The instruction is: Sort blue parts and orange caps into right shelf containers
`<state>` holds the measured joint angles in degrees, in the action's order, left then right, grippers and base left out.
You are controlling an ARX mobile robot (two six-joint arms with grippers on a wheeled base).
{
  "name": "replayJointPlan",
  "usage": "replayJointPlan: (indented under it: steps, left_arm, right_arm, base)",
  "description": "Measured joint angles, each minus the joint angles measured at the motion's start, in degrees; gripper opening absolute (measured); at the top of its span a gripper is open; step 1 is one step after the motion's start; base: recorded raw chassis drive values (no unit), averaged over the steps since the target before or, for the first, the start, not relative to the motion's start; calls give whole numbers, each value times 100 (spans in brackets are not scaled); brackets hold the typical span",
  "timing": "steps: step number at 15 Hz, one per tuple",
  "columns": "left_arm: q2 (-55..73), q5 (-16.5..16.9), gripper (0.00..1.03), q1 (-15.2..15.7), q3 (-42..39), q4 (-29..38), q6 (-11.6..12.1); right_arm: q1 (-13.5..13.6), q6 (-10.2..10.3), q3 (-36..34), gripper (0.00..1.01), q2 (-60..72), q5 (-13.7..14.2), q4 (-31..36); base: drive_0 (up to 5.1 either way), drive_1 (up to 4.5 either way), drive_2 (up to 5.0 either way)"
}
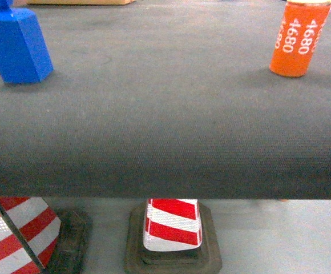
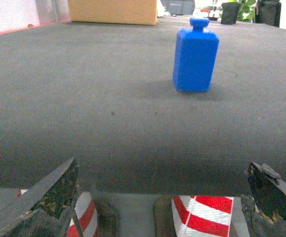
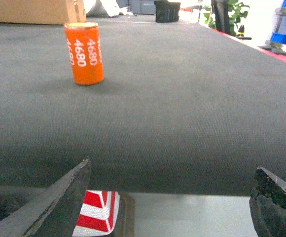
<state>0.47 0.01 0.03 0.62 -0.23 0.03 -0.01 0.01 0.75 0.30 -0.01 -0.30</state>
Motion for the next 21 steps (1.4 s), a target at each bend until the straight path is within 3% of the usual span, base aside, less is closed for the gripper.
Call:
replayJointPlan:
  steps: [21]
  left_arm:
    - [0, -2, 98, 0, 0, -2, -2]
  right_arm:
    - [0, 0, 0, 98, 0, -2, 0]
  base:
    - [0, 0, 0]
